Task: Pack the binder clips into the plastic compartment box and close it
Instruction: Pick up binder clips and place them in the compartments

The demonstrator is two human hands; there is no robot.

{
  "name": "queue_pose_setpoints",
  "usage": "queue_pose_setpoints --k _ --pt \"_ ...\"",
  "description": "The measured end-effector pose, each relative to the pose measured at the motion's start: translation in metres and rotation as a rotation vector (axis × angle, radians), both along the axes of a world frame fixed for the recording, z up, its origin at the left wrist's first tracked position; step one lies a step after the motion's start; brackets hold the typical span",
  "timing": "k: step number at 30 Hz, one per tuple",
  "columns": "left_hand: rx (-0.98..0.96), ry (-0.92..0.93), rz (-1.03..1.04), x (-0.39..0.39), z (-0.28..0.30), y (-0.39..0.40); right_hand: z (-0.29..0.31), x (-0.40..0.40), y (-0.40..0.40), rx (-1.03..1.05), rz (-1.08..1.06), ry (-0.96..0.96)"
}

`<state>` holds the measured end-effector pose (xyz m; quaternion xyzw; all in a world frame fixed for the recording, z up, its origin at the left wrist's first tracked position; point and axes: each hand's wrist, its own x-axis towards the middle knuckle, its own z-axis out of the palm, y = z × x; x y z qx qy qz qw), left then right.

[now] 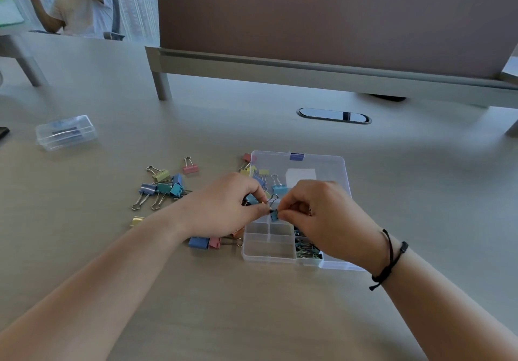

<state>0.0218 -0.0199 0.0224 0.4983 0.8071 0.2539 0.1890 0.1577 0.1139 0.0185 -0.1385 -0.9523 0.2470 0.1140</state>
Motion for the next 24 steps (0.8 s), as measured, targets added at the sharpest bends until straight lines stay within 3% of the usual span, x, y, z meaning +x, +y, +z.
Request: queue_pose_setpoints --k 16,24 --pt "0.014 -0.063 -0.026 0.003 -0.0041 0.002 -0.0009 -0.0055 -0.0036 0.165 0.03 -0.126" --pt "0.004 -0.027 -0.068 -0.0027 -0.0081 0.0002 -0.0036 -0.0033 0.0006 0.09 0.023 -0.081"
